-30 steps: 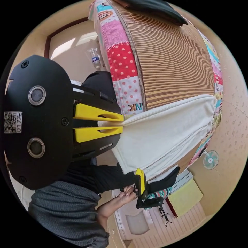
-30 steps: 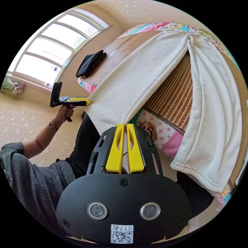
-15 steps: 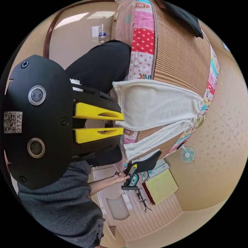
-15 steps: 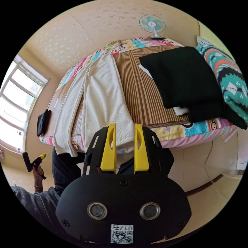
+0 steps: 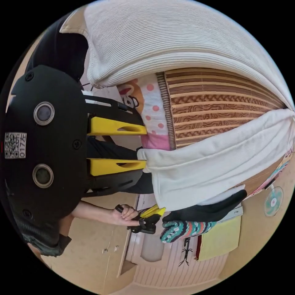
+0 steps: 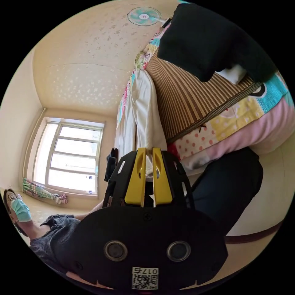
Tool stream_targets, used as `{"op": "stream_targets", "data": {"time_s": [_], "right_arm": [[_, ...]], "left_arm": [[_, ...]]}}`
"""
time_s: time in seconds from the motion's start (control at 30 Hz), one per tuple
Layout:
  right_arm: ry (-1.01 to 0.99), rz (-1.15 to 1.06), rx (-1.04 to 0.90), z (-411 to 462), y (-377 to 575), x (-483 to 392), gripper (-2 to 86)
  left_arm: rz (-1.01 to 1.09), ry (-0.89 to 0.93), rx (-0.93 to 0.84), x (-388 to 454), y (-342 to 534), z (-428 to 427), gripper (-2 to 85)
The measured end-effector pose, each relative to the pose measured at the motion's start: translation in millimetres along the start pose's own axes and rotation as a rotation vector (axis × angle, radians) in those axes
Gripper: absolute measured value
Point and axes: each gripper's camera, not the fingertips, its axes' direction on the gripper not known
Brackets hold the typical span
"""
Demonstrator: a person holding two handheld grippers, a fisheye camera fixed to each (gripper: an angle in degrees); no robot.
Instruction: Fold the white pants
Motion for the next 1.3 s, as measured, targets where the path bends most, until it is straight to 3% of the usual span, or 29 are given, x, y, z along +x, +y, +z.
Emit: {"op": "stream_targets", "data": {"time_s": [0.13,0.23,0.3,0.37,0.47,0.57,0.63,0.7,0.87,1.03,1.2,1.3], "right_arm": [[-0.083,-0.069,-0.023,-16,17,-18,3.1],[0.045,-0.064,-0.04,-28,31,-19,3.0],[0.165,-0.071,-0.066,-31,40,-18,3.0],[0.149,-0.068,-0.139,-14,49,-10,3.0],[0.285,-0.029,-0.274,30,62,-7,3.1],[0.448,-0.098,-0.118,26,80,-48,2.9],[0.451,-0.244,0.058,15,99,-96,2.8],[0.431,-0.406,0.087,24,113,-145,2.7],[0.348,-0.697,-0.083,110,141,-238,2.8],[0.361,-0.821,-0.18,178,156,-274,3.1],[0.356,-0.866,-0.294,215,148,-288,3.6],[0.244,-0.911,-0.494,223,117,-281,4.4]], "left_arm": [[0.056,0.076,0.026,17,12,-9,0.3],[0.093,0.17,0.076,44,43,-35,-0.5],[0.181,0.067,0.152,69,79,-64,-0.7],[0.218,-0.054,0.16,74,99,-65,-0.7],[0.107,-0.233,0.073,45,110,-32,-0.5],[-0.021,-0.174,0.079,7,121,-29,0.1],[-0.032,-0.097,0.155,1,131,-48,1.7],[0.003,-0.092,0.239,14,139,-81,5.1],[0.132,0.123,0.38,42,131,-136,9.4],[0.068,0.238,0.326,19,96,-143,16.6],[0.119,0.153,0.252,10,86,-131,7.9],[0.149,0.115,0.27,4,95,-128,4.4]]}}
